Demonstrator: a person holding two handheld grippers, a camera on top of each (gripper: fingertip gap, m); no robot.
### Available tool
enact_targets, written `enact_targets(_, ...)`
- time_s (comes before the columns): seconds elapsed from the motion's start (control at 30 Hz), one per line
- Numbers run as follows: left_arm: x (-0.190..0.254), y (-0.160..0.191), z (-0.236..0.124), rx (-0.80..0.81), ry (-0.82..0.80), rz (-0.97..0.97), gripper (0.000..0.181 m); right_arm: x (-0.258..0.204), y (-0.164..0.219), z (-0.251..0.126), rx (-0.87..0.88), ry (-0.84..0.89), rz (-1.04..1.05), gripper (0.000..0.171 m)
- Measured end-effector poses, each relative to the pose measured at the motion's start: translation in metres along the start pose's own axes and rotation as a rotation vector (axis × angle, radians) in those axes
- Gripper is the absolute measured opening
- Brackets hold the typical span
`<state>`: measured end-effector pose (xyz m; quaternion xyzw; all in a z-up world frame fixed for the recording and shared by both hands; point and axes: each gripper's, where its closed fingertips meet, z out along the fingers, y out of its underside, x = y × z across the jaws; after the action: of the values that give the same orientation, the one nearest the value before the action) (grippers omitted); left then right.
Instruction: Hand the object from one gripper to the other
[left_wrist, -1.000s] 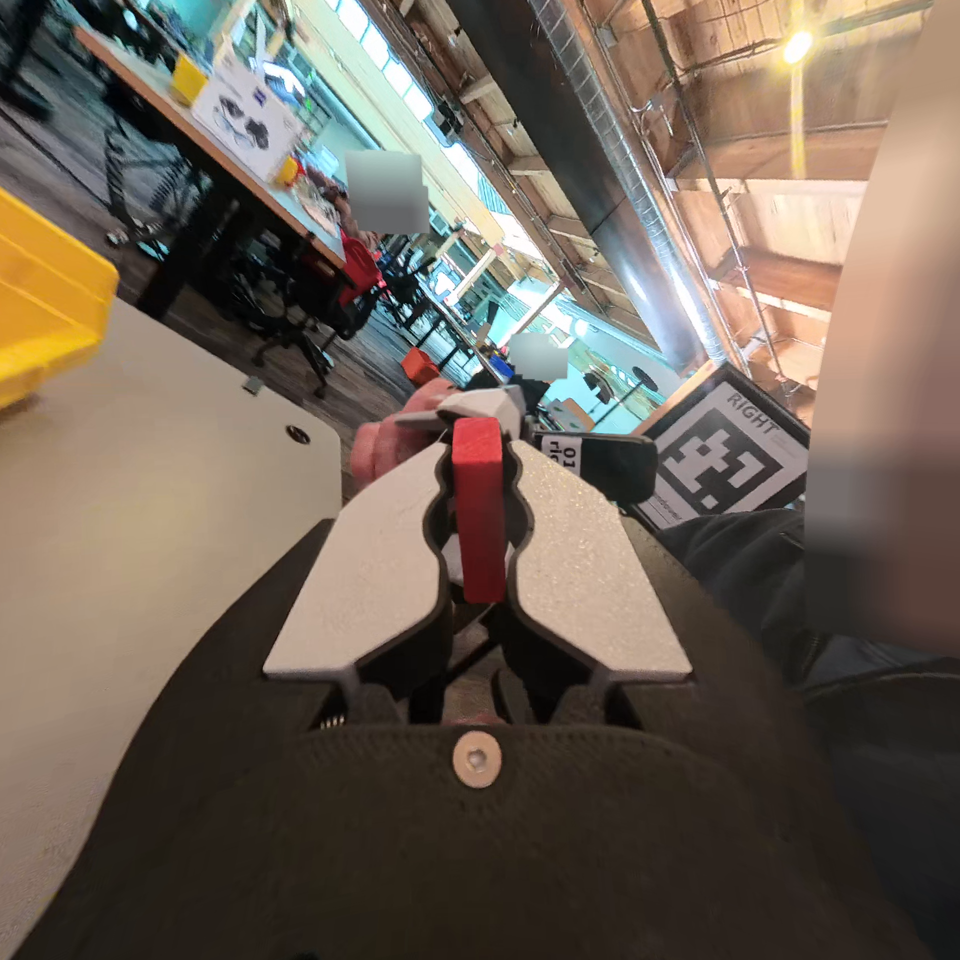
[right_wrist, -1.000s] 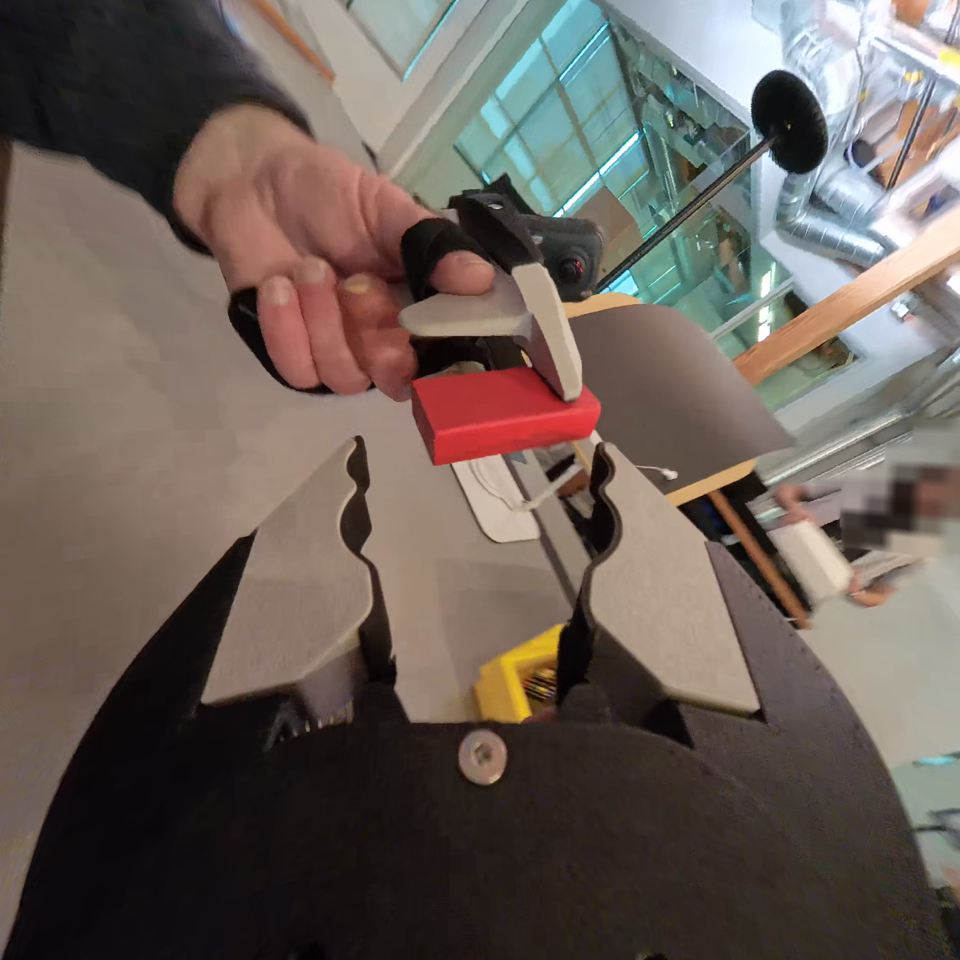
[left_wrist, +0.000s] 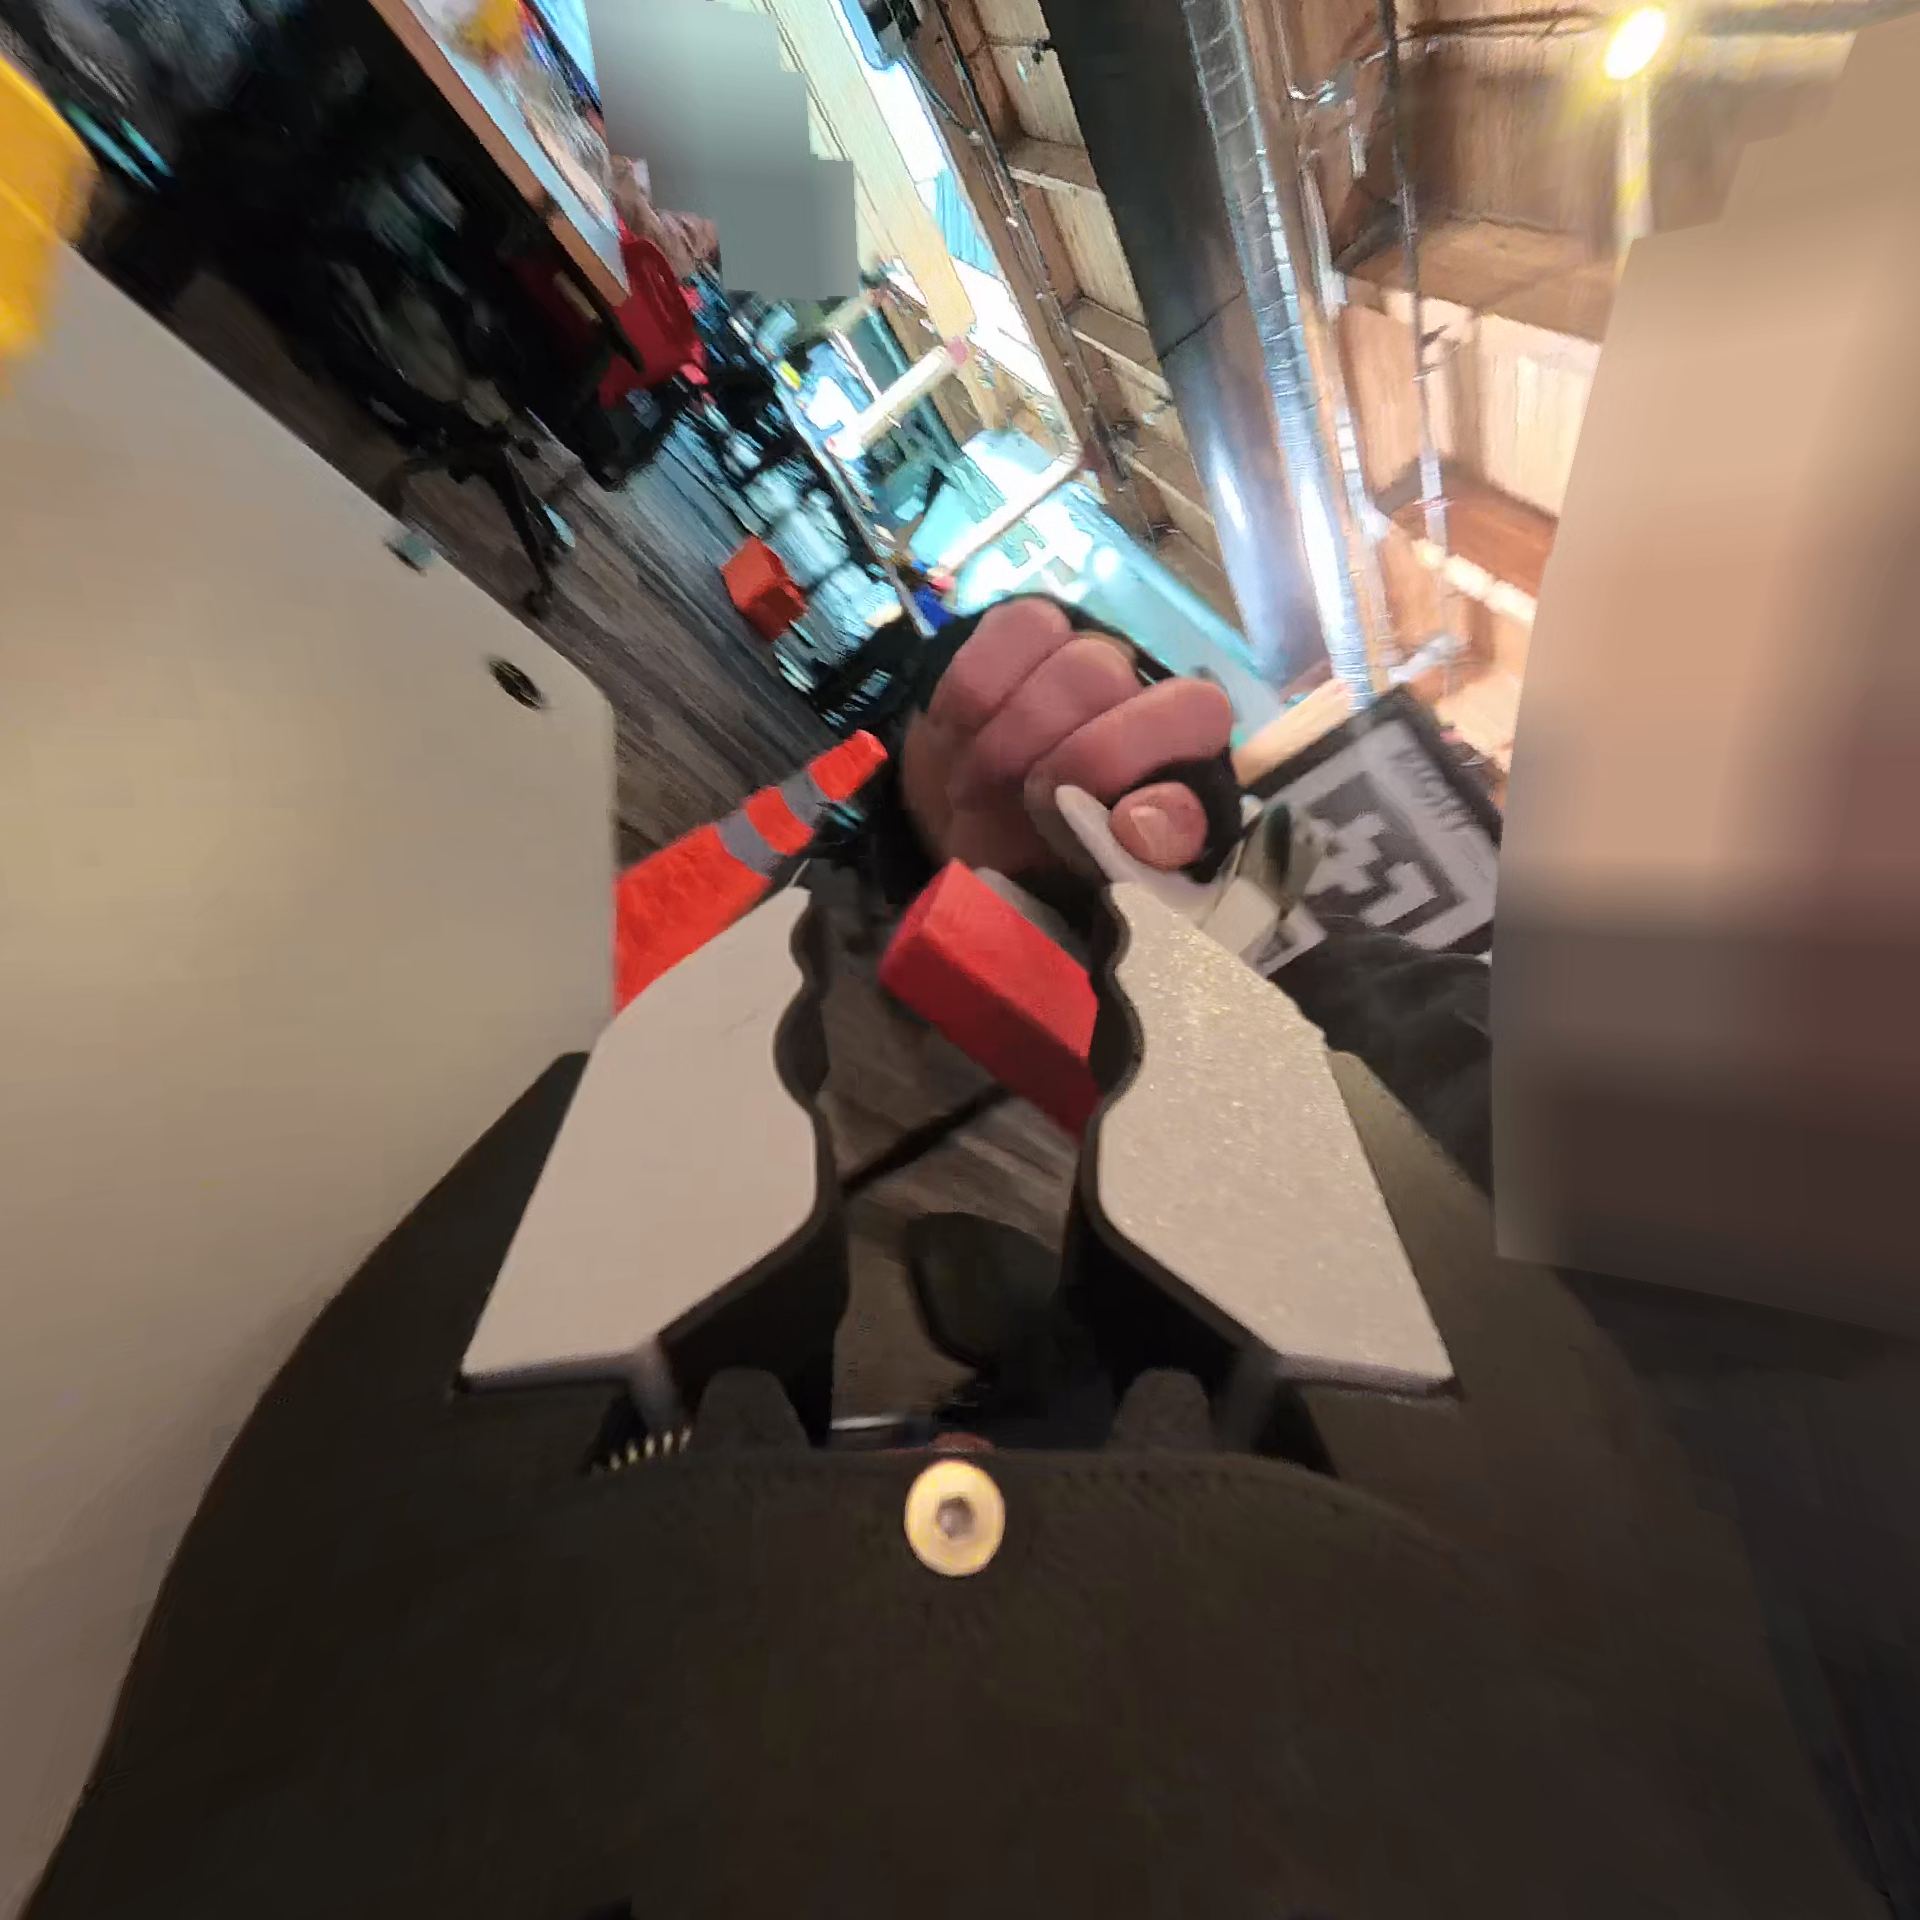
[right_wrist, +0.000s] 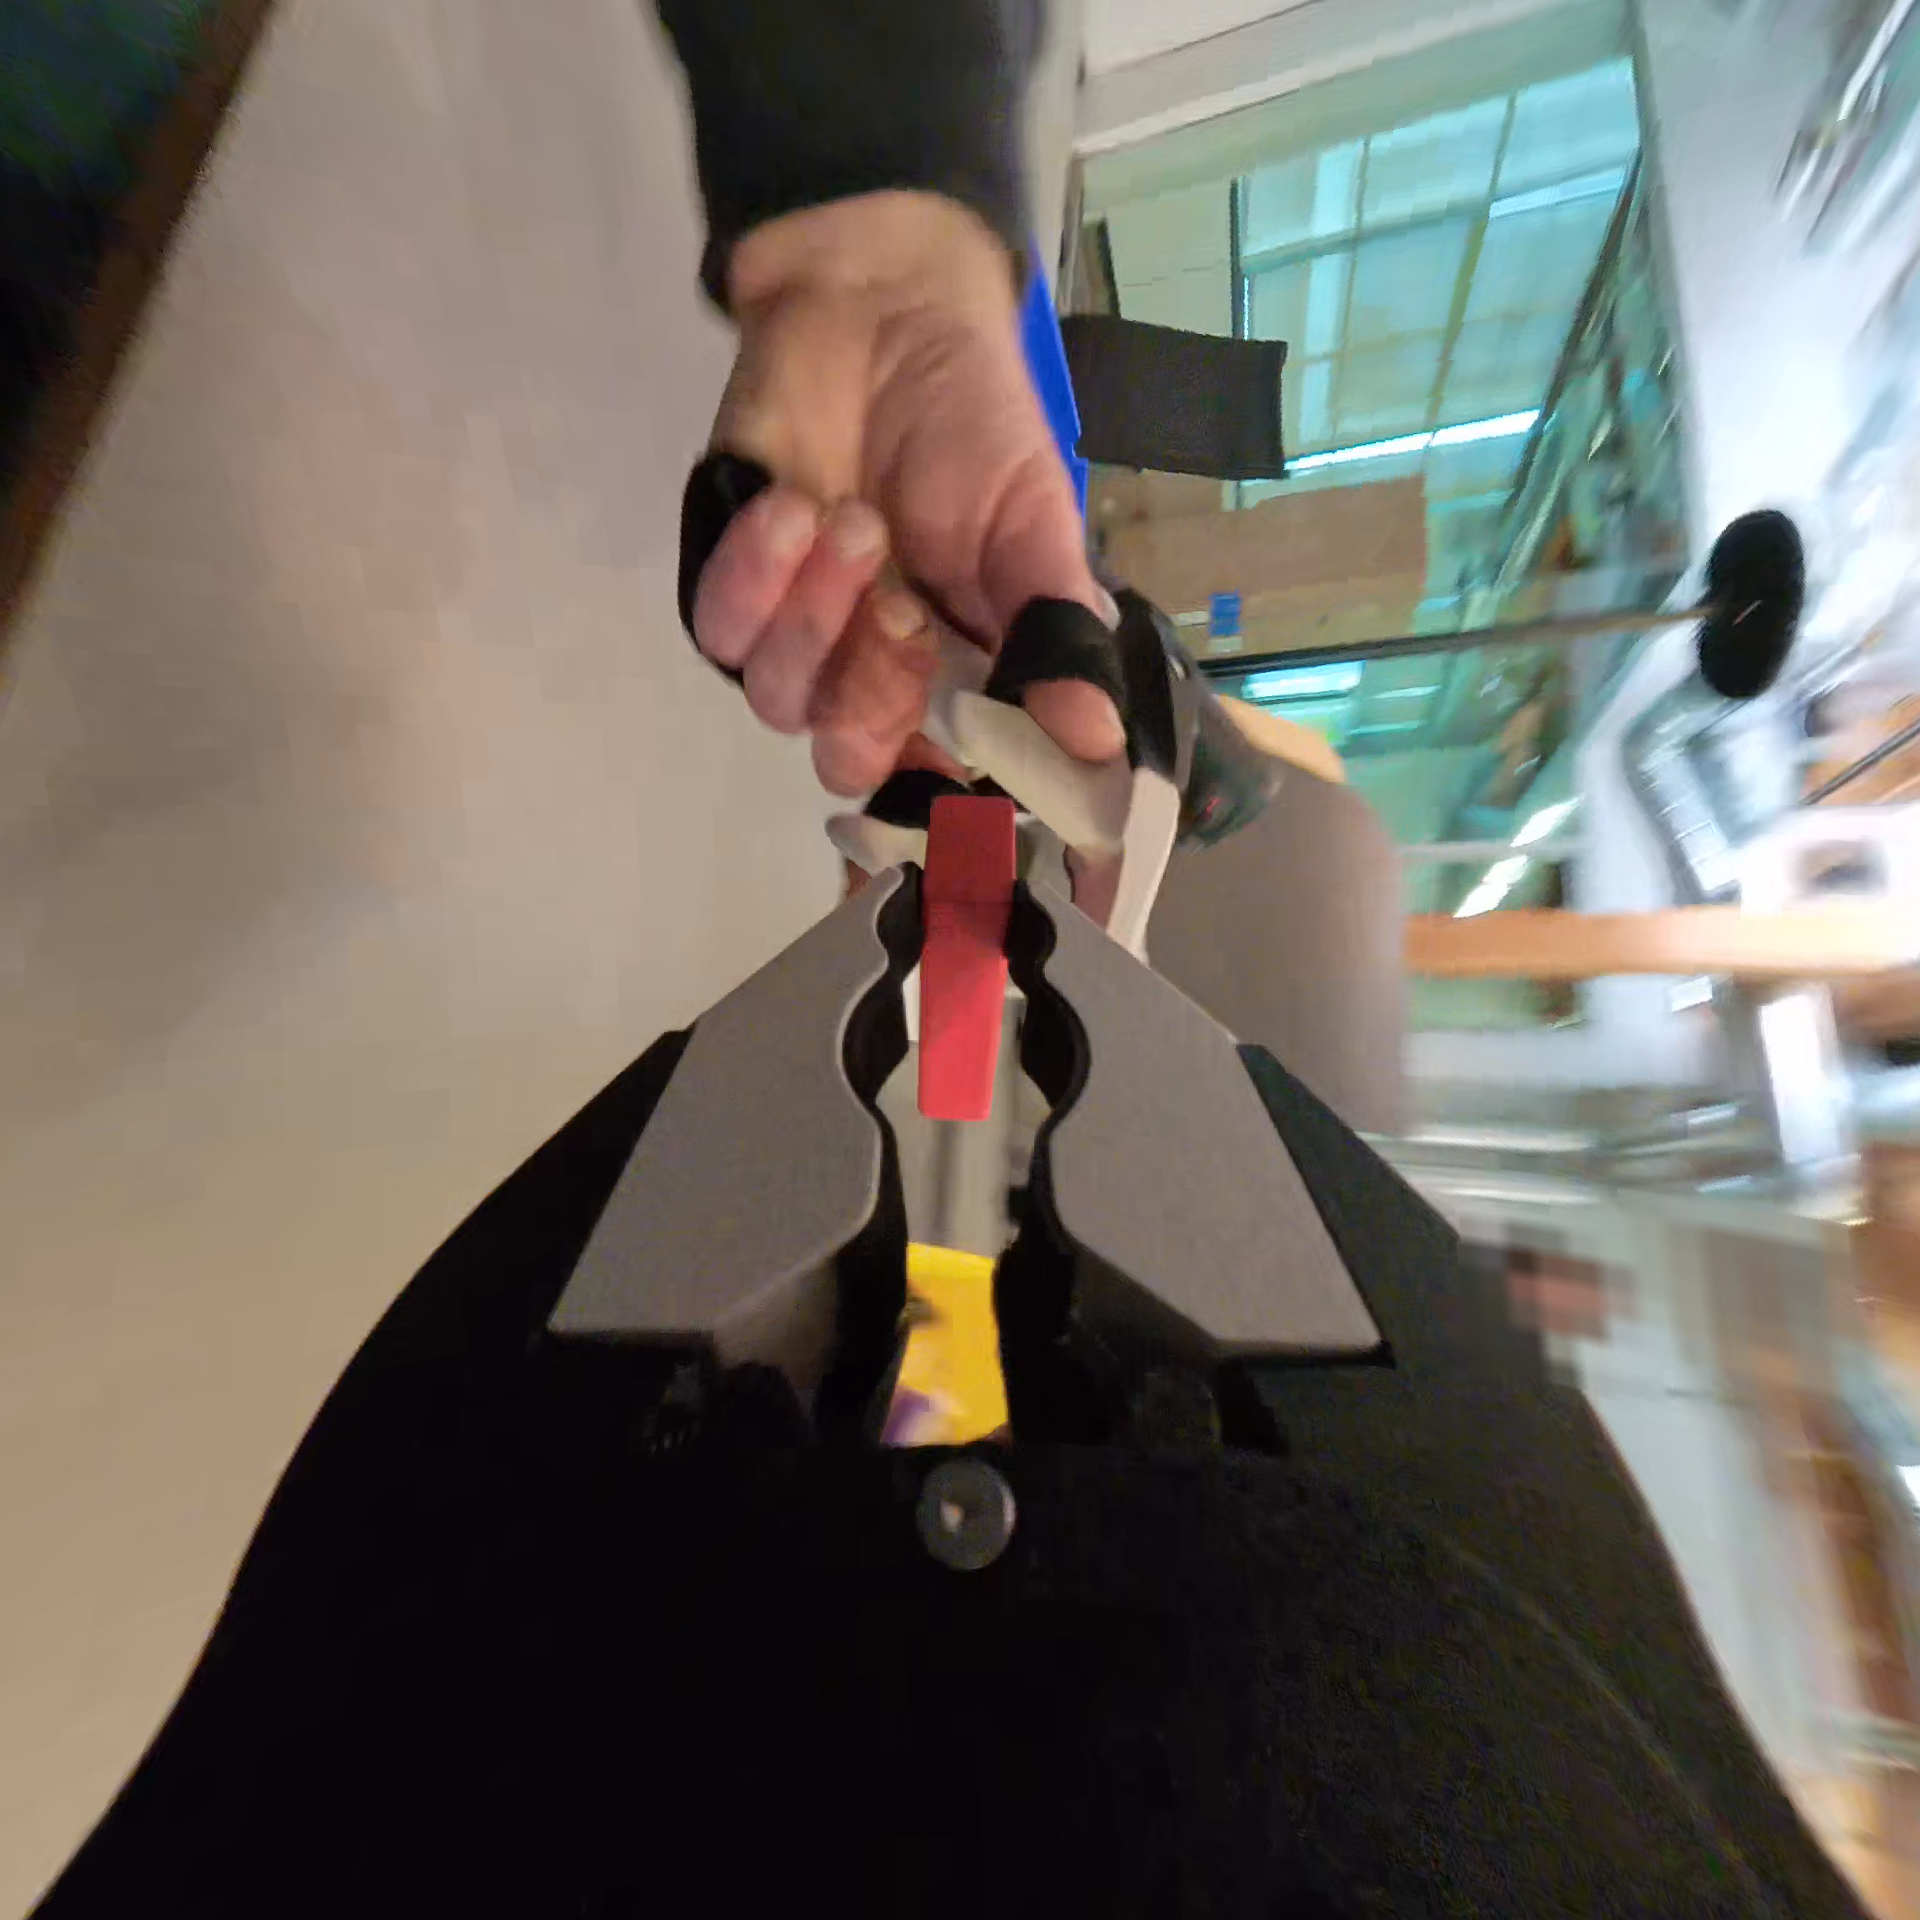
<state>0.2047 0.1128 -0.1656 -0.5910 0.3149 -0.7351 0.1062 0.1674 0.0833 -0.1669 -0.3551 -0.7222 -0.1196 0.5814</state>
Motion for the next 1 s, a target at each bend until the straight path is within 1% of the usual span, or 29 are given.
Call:
enact_targets(0.07, -0.004, -0.012, -0.015, 0.051, -0.082, 0.142, 0.049, 0.006, 0.0, -0.004, 0.071, -0.048, 0.297, 0.013)
enact_targets(0.13, -0.007, -0.016, -0.027, 0.045, -0.199, 0.343, 0.051, 0.016, 0.004, -0.008, 0.157, -0.085, 0.601, 0.013)
enact_targets(0.2, -0.004, -0.018, -0.033, 0.017, -0.323, 0.614, 0.054, 0.026, 0.014, -0.01, 0.226, -0.132, 0.916, 0.013)
enact_targets(0.27, 0.003, -0.016, -0.032, -0.045, -0.471, 0.931, 0.063, 0.032, 0.024, -0.011, 0.306, -0.181, 1.175, 0.013)
enact_targets(0.33, 0.004, -0.009, -0.026, -0.156, -0.634, 1.294, 0.072, 0.032, 0.03, -0.009, 0.368, -0.247, 1.385, 0.013)
enact_targets(0.37, 0.004, -0.006, -0.022, -0.201, -0.699, 1.432, 0.072, 0.029, 0.032, -0.007, 0.39, -0.289, 1.476, 0.013)
enact_targets(0.4, 0.002, -0.005, -0.019, -0.234, -0.764, 1.546, 0.075, 0.027, 0.034, -0.004, 0.417, -0.321, 1.559, 0.013)
enact_targets(0.47, 0.001, 0.001, -0.01, -0.285, -0.819, 1.726, 0.079, 0.025, 0.036, -0.001, 0.495, -0.39, 1.721, 0.014)
enact_targets(0.5, -0.003, 0.003, -0.009, -0.321, -0.862, 1.828, 0.081, 0.022, 0.036, 0.001, 0.524, -0.443, 1.791, 0.013)
enact_targets(0.53, -0.007, 0.005, -0.007, -0.353, -0.892, 1.929, 0.085, 0.019, 0.039, 0.004, 0.536, -0.46, 1.837, 0.013)
enact_targets(0.63, -0.012, 0.014, 0.0, -0.407, -0.895, 2.131, 0.086, 0.011, 0.04, 0.008, 0.584, -0.525, 1.944, 0.013)
enact_targets(0.67, -0.013, 0.014, 0.001, -0.411, -0.91, 2.19, 0.082, 0.009, 0.04, 0.008, 0.602, -0.546, 1.98, 0.013)
enact_targets(0.73, -0.009, 0.017, 0.004, -0.401, -0.902, 2.284, 0.068, 0.005, 0.041, 0.009, 0.641, -0.579, 2.049, 0.013)
enact_targets(0.8, -0.01, 0.025, 0.008, -0.424, -0.868, 2.332, 0.053, 0.002, 0.042, 0.008, 0.674, -0.605, 2.107, 0.013)
enact_targets(0.93, -0.016, 0.041, 0.012, -0.499, -0.784, 2.398, 0.027, -0.001, 0.038, 0.008, 0.701, -0.666, 2.15, 0.013)
enact_targets(1.0, -0.017, 0.044, 0.013, -0.528, -0.767, 2.416, 0.023, -0.002, 0.039, 0.01, 0.708, -0.669, 2.168, 0.013)
